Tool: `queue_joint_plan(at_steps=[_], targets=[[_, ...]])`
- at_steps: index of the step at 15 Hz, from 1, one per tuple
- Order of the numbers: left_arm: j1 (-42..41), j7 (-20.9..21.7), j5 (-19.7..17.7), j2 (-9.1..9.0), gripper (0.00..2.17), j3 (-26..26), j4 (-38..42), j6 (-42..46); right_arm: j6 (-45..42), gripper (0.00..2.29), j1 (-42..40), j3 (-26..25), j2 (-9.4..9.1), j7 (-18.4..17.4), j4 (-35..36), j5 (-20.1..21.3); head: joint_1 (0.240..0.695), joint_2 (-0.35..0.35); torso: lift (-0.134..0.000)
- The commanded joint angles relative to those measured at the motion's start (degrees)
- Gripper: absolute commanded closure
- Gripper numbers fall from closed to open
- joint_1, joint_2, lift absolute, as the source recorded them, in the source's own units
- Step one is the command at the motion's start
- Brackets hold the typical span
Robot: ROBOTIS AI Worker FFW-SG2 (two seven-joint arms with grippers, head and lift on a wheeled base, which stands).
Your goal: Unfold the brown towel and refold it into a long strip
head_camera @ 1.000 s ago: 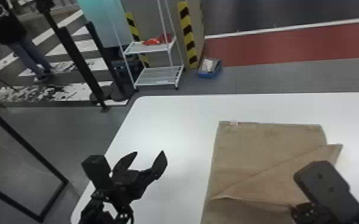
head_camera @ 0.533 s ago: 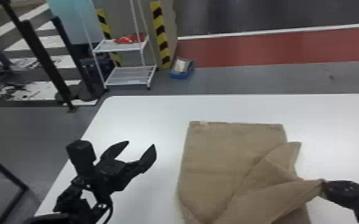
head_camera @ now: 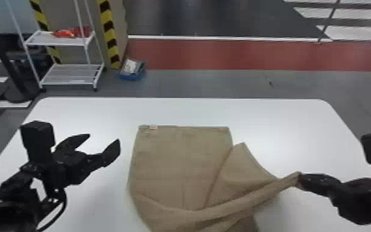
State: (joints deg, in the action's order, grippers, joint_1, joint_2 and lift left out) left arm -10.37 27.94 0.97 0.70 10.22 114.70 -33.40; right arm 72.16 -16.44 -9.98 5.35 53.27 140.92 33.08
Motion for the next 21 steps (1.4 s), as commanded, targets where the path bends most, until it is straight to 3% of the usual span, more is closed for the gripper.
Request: queue_joint_plan(at_steps=[1,5,12,15,17,21], targets=[[1.58,-0.26,2.37,-0.09,0.10,-1.43,-0.27,-2.78,-0.65,1.51,3.52,-3.29,1.07,-0.01,-3.55,-1.96,0.695,-0.070,-0.118],[5.62,-0.61,6.77,-0.18,0.10,-5.74,-5.54,-4.71,-2.24,1.51,7.03,-10.06,2.83,-0.01,-7.77,-3.90,0.695,-0.142,-0.118],[8.79,-2.19,9.40,-0.85,0.10,-9.08,-10.73,-4.71,-3.29,1.51,12.13,-17.62,4.85,-0.01,-14.53,-3.98,0.695,-0.276,-0.118],[8.87,-2.54,10.28,-0.85,0.10,-10.39,-12.22,-4.53,-3.11,1.51,16.88,-23.51,5.90,-0.01,-19.10,-4.16,0.695,-0.322,-0.118],[8.70,-2.46,10.28,-0.85,0.14,-10.66,-12.75,-4.53,-3.29,1.51,17.23,-24.39,7.84,-0.01,-20.16,-4.34,0.695,-0.350,-0.118],[8.79,-2.46,10.72,-0.85,0.15,-12.77,-13.54,-4.53,-3.29,1.51,17.32,-24.91,7.75,-0.01,-20.86,-4.42,0.695,-0.350,-0.118]])
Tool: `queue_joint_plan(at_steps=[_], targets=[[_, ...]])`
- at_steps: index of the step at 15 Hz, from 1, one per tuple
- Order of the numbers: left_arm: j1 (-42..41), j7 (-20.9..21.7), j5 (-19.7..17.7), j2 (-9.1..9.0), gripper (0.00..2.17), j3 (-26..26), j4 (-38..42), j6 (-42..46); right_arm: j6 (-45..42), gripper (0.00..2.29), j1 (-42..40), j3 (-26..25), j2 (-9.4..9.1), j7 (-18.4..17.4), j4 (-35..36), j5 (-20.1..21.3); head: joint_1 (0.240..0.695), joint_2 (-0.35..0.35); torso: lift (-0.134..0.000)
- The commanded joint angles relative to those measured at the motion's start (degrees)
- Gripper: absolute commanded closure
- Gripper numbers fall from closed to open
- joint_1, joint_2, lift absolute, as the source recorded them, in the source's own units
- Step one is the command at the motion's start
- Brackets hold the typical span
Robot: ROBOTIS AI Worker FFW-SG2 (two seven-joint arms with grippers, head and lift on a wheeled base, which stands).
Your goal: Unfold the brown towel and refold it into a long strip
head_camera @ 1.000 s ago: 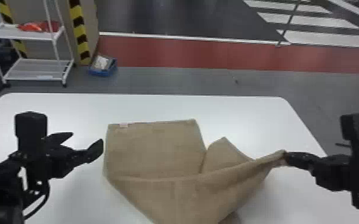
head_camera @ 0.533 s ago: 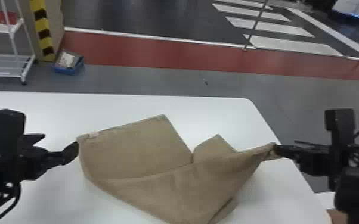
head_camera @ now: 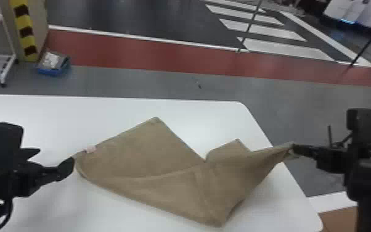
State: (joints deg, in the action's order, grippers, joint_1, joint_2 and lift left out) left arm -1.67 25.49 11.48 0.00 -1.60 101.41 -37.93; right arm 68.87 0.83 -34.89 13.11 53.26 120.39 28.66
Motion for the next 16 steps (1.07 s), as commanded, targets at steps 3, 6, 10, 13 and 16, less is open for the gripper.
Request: queue_joint_plan(at_steps=[3,6,10,13,16], targets=[[1.15,-0.09,0.30,-0.15,0.15,-3.94,-1.92,0.17,0.00,1.51,-0.22,0.18,-0.54,0.00,-0.24,-0.01,0.695,-0.350,-0.118],[3.08,-2.02,0.91,-0.15,0.15,-7.54,-5.26,1.23,0.00,1.51,-0.66,0.44,-0.62,0.00,-0.24,-0.01,0.695,-0.350,-0.118],[4.66,-2.64,1.09,-0.15,0.83,-8.25,-8.69,2.64,0.00,1.51,-0.74,0.26,-0.36,0.00,-0.33,-0.10,0.695,-0.350,-0.118],[3.87,-5.19,1.88,-0.15,1.79,-8.07,-7.72,2.28,-0.18,1.51,-0.66,0.35,-0.36,0.00,-0.77,-0.45,0.695,-0.350,-0.118],[1.94,-8.09,2.32,-0.15,1.88,-6.84,-3.33,1.93,-0.35,1.51,-0.57,0.97,-0.54,-0.70,-1.12,-0.53,0.695,-0.350,-0.118]])
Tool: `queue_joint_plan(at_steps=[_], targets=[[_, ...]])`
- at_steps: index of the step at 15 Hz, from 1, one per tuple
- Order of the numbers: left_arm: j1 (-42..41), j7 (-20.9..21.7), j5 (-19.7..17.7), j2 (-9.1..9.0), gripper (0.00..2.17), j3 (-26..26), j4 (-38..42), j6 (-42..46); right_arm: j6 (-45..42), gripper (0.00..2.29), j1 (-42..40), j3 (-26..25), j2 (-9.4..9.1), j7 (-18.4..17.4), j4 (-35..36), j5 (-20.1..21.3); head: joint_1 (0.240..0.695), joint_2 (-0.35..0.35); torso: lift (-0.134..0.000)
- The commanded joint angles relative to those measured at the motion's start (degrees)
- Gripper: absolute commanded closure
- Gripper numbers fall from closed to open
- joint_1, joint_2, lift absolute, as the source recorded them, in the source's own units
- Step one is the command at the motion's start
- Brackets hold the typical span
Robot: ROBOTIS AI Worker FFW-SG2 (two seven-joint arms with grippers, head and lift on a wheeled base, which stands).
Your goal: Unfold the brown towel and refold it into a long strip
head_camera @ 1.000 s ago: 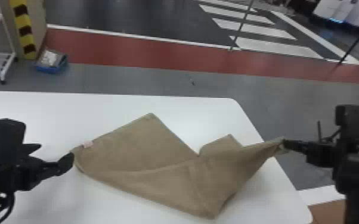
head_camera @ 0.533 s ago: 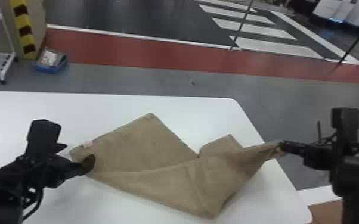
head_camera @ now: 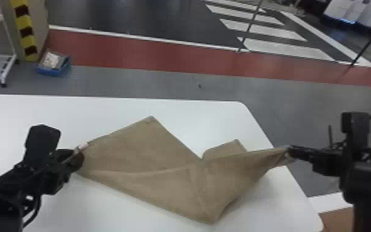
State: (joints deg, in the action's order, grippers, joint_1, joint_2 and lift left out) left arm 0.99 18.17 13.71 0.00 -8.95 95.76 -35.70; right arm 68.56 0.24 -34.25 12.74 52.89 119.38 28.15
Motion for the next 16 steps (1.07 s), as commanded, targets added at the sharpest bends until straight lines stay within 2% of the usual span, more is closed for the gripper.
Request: queue_joint_plan(at_steps=[1,3,5,6,7,8,10,13,14,15,16], targets=[[-0.90,-1.65,0.00,-0.15,1.88,1.57,3.64,-1.00,-0.40,1.51,0.11,0.85,-0.26,-1.04,-0.03,-0.02,0.695,-0.350,-0.118],[-0.90,-1.65,-0.79,-0.15,1.88,5.88,5.66,-2.41,-5.32,1.51,0.47,3.57,-0.34,-1.83,-0.03,0.06,0.695,-0.350,-0.118],[-1.51,-1.65,-1.94,-0.15,1.88,10.27,8.39,-3.81,-5.67,1.51,-0.06,8.23,-0.43,-1.92,1.64,2.70,0.695,-0.350,-0.118],[-3.27,-1.21,-3.08,-0.15,1.88,13.26,11.20,-5.40,-5.85,1.51,-0.59,10.60,-1.31,-1.83,3.05,3.93,0.695,-0.345,-0.118],[-5.91,0.02,-5.28,-0.15,1.88,17.13,14.28,-5.40,-6.02,1.51,-1.73,12.45,-1.75,-1.83,4.28,4.02,0.695,-0.318,-0.118],[-8.63,0.64,-7.30,-0.15,1.88,20.38,17.00,-5.40,-6.02,1.51,-3.40,14.21,-1.84,-1.74,5.86,4.46,0.695,-0.256,-0.118],[-15.14,0.73,-10.73,-0.15,1.88,25.30,23.24,-5.22,-7.96,1.51,-7.80,16.93,-2.36,-1.22,8.94,5.95,0.695,-0.183,-0.118],[-23.22,0.29,-14.59,-0.15,1.88,26.97,28.07,-5.04,-10.77,1.51,-14.12,19.22,-2.54,-0.42,10.70,8.41,0.695,-0.078,-0.118],[-24.45,-0.06,-15.03,-0.15,1.88,26.44,28.34,-4.34,-12.35,1.51,-15.88,19.57,-2.54,-0.34,10.61,9.03,0.695,-0.068,-0.118],[-25.07,-0.77,-14.68,-0.15,1.77,25.74,28.16,-3.81,-14.46,1.51,-17.64,19.92,-2.45,-0.16,10.34,9.91,0.695,-0.068,-0.118],[-25.16,-1.03,-14.42,-0.15,1.26,25.30,27.02,-3.46,-16.57,1.51,-18.78,20.27,-2.36,-0.16,9.90,10.70,0.695,-0.066,-0.118]])
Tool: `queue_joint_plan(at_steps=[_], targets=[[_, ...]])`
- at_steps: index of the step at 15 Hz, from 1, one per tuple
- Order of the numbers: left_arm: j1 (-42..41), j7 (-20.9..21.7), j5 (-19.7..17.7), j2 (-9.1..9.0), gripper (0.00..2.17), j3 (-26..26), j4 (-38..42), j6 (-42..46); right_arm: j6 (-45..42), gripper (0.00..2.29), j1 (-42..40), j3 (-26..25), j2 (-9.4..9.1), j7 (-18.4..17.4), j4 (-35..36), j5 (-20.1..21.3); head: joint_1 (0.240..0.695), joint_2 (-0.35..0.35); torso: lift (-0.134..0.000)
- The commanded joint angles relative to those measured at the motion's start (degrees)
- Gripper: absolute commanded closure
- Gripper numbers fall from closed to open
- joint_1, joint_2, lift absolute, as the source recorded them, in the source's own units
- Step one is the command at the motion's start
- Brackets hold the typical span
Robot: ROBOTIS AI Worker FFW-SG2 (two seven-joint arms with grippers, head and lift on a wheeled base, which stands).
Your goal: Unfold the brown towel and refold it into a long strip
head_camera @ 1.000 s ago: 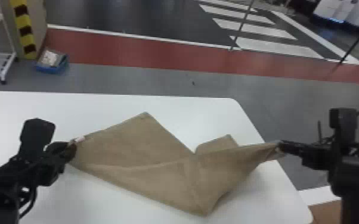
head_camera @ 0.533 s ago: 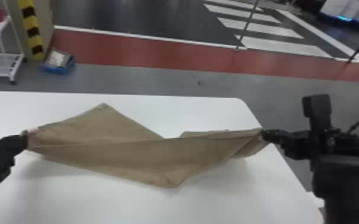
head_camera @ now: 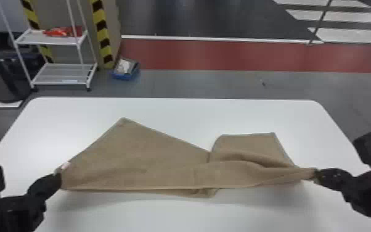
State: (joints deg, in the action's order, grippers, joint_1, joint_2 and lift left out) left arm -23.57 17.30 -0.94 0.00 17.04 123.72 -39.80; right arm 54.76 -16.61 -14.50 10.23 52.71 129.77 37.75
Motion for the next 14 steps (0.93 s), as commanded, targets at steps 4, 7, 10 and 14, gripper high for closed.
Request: queue_joint_plan(at_steps=[4,7,10,14], targets=[[-0.25,0.19,1.29,-0.15,0.00,0.28,-0.58,0.82,-5.23,1.51,-3.08,0.62,0.94,0.20,-1.10,1.44,0.695,-0.071,-0.118],[-0.52,2.56,2.52,-0.15,0.03,4.76,-0.32,0.82,-7.69,1.37,-4.40,0.62,1.38,0.20,-1.62,1.71,0.695,-0.053,-0.118],[-2.36,7.31,7.53,-0.15,0.04,6.96,0.56,2.57,-9.62,0.00,-4.93,0.62,2.25,-0.07,-2.68,2.24,0.695,-0.003,-0.118],[-3.42,14.78,12.10,-0.15,0.09,8.36,2.06,9.60,-17.71,0.05,-6.42,0.70,4.19,3.98,-1.98,8.12,0.695,0.009,-0.118]])
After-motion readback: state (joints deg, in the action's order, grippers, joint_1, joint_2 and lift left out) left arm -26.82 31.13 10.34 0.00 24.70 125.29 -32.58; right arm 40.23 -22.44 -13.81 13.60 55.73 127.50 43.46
